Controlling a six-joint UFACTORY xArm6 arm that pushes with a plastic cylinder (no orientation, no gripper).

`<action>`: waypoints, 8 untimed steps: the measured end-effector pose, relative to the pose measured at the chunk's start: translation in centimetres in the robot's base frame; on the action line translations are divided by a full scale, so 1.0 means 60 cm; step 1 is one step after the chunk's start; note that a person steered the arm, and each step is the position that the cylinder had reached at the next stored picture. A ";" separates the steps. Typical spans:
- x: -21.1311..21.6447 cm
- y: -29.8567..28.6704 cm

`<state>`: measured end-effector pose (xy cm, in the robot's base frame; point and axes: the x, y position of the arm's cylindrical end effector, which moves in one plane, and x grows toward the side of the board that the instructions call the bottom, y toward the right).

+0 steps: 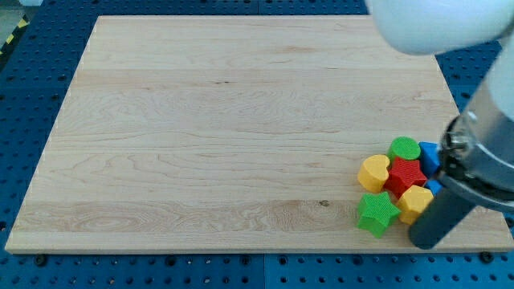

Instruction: Slightly move the green star diagonally to the yellow heart

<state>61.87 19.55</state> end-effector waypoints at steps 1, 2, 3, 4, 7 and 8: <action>-0.001 0.021; -0.024 0.021; -0.090 0.020; -0.106 0.017; -0.028 -0.056; -0.022 -0.084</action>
<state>60.56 14.52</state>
